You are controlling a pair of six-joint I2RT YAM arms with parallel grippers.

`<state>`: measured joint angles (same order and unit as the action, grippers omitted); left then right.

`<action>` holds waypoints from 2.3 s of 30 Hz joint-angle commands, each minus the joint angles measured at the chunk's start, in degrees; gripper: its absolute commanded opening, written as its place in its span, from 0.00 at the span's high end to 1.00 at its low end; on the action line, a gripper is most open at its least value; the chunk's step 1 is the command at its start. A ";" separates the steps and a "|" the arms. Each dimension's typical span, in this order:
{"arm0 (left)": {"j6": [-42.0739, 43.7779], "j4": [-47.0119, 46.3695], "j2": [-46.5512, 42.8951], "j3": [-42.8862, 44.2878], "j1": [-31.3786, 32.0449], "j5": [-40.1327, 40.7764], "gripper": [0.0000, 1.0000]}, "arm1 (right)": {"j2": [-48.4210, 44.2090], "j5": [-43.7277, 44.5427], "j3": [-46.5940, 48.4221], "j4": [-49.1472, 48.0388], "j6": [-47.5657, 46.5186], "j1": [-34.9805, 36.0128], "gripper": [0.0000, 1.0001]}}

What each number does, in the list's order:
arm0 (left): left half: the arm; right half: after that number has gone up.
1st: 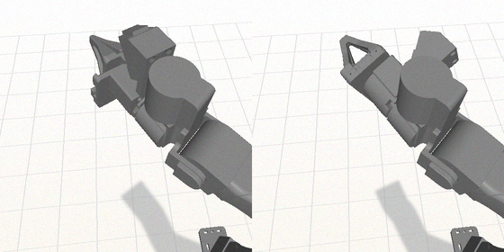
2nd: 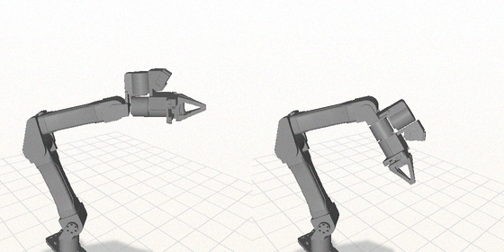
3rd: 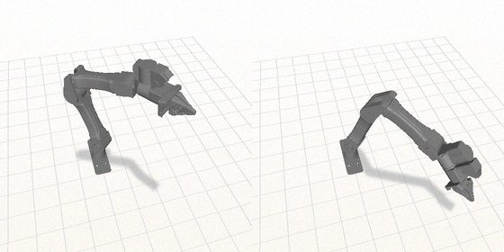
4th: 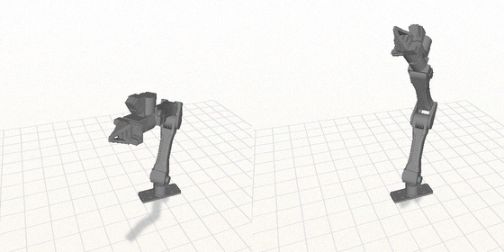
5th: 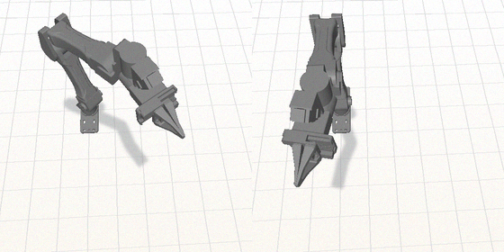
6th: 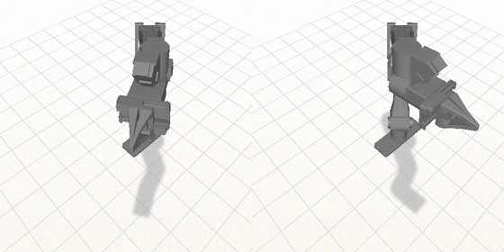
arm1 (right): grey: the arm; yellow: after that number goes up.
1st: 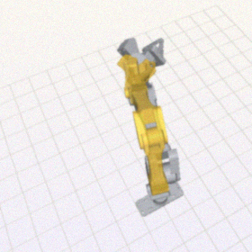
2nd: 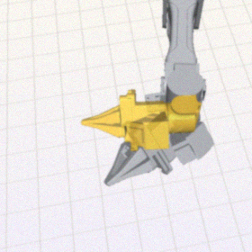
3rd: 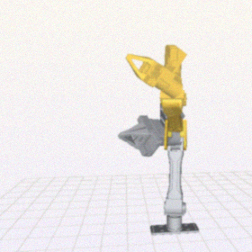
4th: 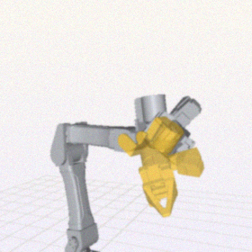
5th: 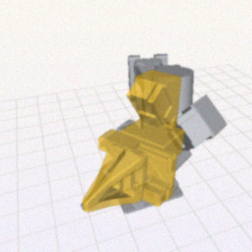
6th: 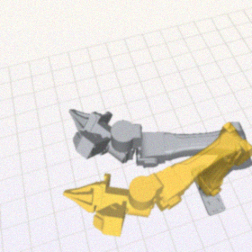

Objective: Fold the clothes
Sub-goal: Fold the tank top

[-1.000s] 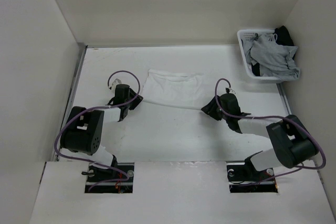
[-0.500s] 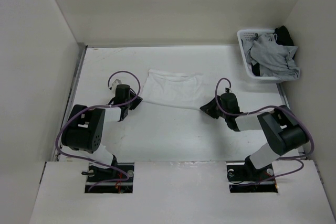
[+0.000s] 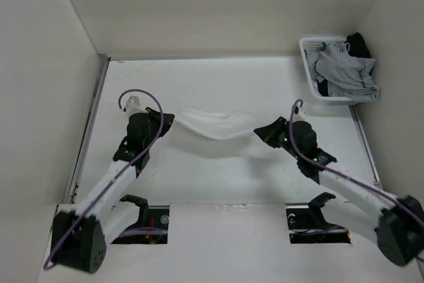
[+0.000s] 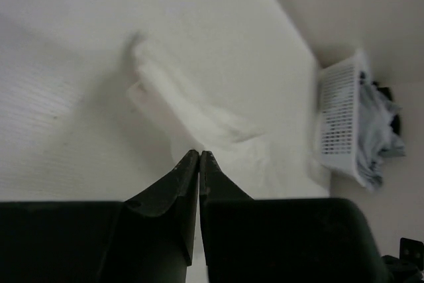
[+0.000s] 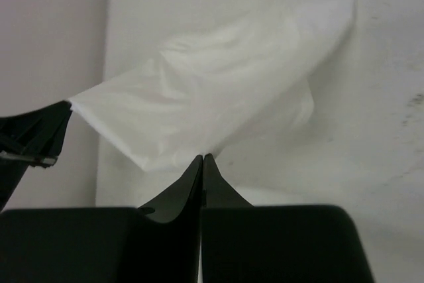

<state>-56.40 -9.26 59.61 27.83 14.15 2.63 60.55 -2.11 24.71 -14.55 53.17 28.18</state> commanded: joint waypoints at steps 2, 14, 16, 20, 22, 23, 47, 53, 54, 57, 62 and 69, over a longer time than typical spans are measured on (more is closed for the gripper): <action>0.33 18.18 -20.99 2.04 2.06 1.50 0.98 | -19.65 9.74 5.07 23.47 -4.83 8.23 1.00; 1.65 29.40 -27.91 6.02 4.53 2.82 0.97 | -23.66 21.37 17.05 39.88 -7.45 20.48 1.00; 2.34 24.31 -21.68 4.17 3.21 1.85 0.97 | -18.75 16.03 15.20 34.09 -8.95 15.22 1.00; 2.44 10.88 -4.91 4.33 0.40 -0.78 0.97 | -3.47 4.24 13.17 19.50 -11.24 1.86 1.00; 2.61 6.03 2.92 6.86 -0.13 -0.62 0.97 | 5.49 0.37 15.09 13.43 -11.85 -2.54 1.00; 2.87 3.92 7.49 8.88 -0.14 -0.26 0.97 | 9.72 -0.95 16.93 11.58 -12.29 -4.48 1.00; -2.48 3.36 -12.49 -14.20 3.29 -1.67 0.96 | -7.46 3.42 -5.10 13.83 -3.60 -0.46 1.00; -3.19 8.02 -19.61 -17.64 4.08 -1.93 0.96 | -12.48 6.15 -8.09 19.11 1.23 4.72 1.00; -3.19 8.63 -20.49 -18.34 4.08 -1.93 0.96 | -12.13 6.33 -8.36 19.38 2.19 5.77 1.00; -3.10 9.96 -20.94 -20.18 3.29 -2.19 0.94 | -9.59 6.50 -9.59 19.47 4.92 7.98 1.00; -2.40 10.31 -20.85 -20.81 2.33 -2.46 0.74 | -10.27 8.78 -9.68 19.73 5.81 9.74 0.79; 0.06 12.34 -23.85 -18.78 -0.48 -1.75 0.69 | -7.14 6.25 -8.19 13.86 0.54 6.76 0.50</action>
<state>-58.15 3.53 36.32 6.94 14.70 0.82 50.70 4.60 14.94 4.34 55.75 36.32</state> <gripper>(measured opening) 0.305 0.497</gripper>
